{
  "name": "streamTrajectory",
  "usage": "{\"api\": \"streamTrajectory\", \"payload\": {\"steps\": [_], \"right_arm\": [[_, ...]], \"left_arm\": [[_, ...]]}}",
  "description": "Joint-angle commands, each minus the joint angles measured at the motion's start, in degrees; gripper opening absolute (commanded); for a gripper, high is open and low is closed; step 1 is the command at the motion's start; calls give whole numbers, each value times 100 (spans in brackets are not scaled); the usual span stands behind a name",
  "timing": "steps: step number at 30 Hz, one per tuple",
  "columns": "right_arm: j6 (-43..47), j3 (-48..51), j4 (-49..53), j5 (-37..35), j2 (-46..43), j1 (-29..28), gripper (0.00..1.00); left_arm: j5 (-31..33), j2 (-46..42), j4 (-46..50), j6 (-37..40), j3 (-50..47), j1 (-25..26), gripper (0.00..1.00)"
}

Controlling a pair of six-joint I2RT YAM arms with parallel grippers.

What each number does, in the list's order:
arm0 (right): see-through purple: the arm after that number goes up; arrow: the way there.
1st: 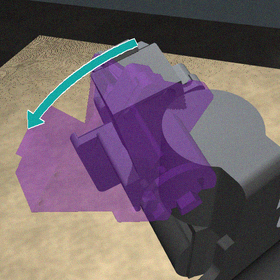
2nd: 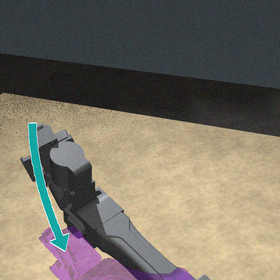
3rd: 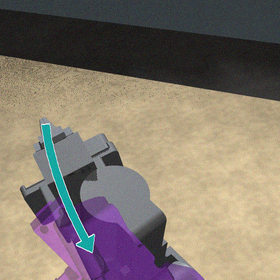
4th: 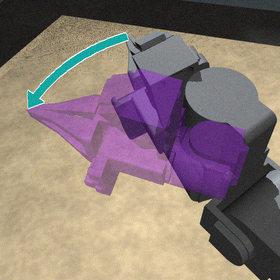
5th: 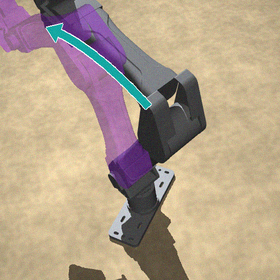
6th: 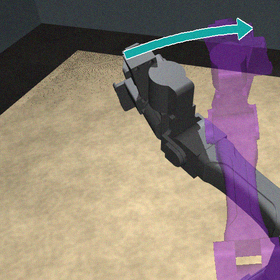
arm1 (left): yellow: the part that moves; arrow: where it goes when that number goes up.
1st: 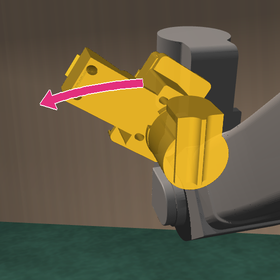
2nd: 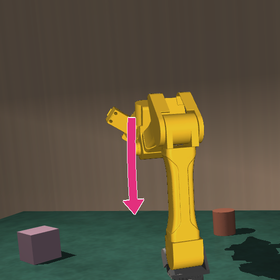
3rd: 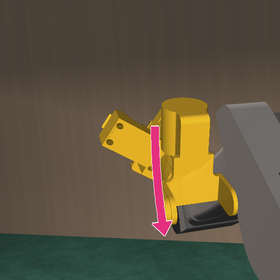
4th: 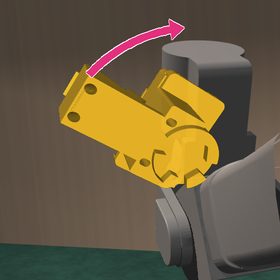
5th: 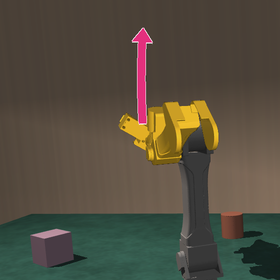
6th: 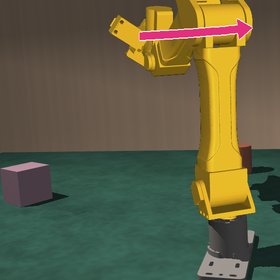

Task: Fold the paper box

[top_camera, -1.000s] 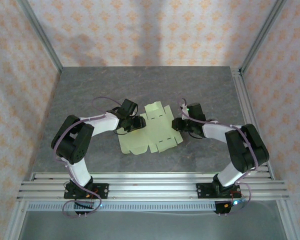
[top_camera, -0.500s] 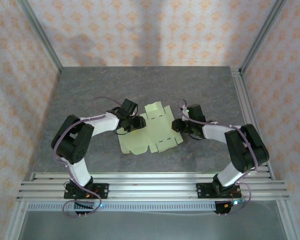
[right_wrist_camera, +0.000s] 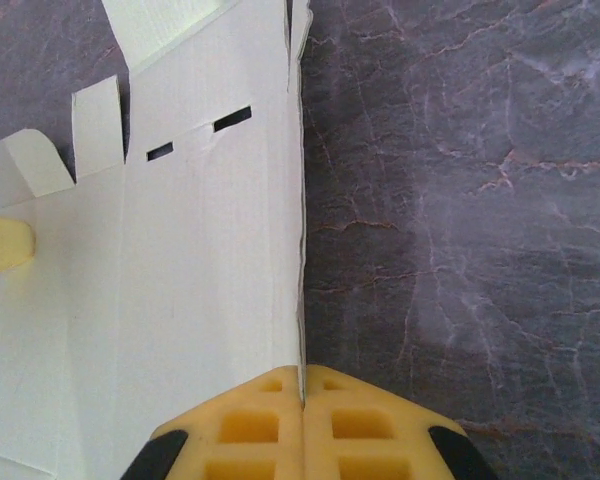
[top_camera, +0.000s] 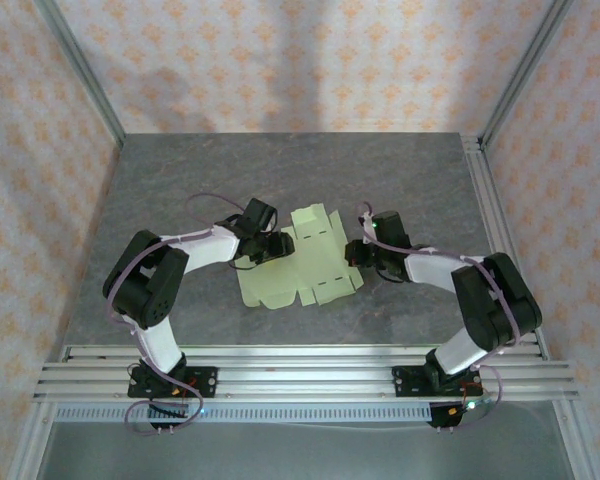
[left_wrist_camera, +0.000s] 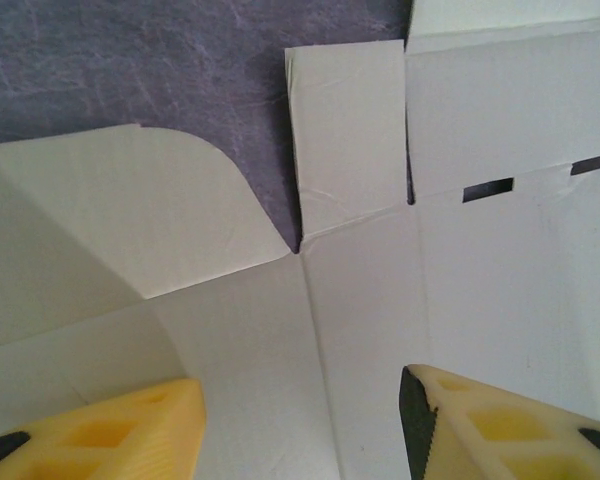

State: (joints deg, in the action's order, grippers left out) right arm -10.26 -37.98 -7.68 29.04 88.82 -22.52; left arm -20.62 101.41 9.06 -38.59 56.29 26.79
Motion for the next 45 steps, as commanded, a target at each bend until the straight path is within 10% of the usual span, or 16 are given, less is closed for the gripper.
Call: {"api": "streamTrajectory", "payload": {"steps": [1,29,45], "right_arm": [[366,-209,426,-903,-173,-156,0],[2070,-2094,1994,-5511,1165,-2062,0],[3405,-2977,1872,-7265,2332,-2441,0]], "left_arm": [[93,-387,76,45,-88,63,57],[1245,-1838,1180,9,-133,-289,90],[1340,-1971,1335,-256,-399,-578,93]]}}
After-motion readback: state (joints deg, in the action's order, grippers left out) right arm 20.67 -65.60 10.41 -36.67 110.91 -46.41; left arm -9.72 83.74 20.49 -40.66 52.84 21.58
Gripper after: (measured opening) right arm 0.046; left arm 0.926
